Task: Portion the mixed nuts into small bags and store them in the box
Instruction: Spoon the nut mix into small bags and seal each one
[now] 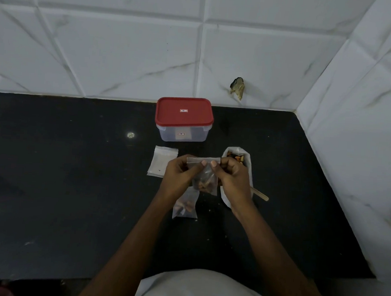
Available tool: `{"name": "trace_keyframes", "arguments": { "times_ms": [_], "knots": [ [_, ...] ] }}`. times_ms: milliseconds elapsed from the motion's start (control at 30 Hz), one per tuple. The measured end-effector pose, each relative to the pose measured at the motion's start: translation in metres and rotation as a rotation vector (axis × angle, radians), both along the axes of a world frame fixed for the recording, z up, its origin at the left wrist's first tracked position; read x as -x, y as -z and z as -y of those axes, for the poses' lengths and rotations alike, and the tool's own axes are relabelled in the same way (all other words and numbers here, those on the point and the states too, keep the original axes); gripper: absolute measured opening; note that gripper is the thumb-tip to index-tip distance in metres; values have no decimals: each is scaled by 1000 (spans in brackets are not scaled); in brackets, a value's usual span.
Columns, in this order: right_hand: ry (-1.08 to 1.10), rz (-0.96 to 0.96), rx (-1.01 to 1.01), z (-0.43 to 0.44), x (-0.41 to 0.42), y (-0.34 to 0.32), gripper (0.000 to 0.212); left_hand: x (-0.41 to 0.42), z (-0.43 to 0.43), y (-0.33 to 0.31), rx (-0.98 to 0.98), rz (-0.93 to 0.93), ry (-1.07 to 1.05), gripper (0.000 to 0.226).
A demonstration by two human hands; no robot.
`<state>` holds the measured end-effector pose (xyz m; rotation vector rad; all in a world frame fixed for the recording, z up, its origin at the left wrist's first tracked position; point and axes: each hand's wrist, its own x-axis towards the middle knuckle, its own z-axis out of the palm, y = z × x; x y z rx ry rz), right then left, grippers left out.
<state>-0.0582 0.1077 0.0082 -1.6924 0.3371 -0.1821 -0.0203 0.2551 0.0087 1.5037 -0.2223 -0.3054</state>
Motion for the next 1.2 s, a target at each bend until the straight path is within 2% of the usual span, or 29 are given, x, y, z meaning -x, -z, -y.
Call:
{"name": "trace_keyframes", "arguments": {
  "times_ms": [333,500,633,833,967,1200],
  "knots": [
    [25,7,-20,2,-6,6,12,-1,1,-4,-37,26,44,6],
    [13,-1,-2,3,-5,5,28,-4,-1,0,-75,29,25,9],
    [-29,34,29,2,-4,1,15,-5,-6,0,-77,20,26,14],
    [-122,-6,120,6,-2,-4,7,-9,-10,2,-129,-9,93,12],
    [-123,-10,145,4,1,-3,15,-10,-9,4,-161,-14,87,7],
    [-75,-9,152,4,0,-4,19,-8,-10,4,-152,1,79,14]
  ]
}}
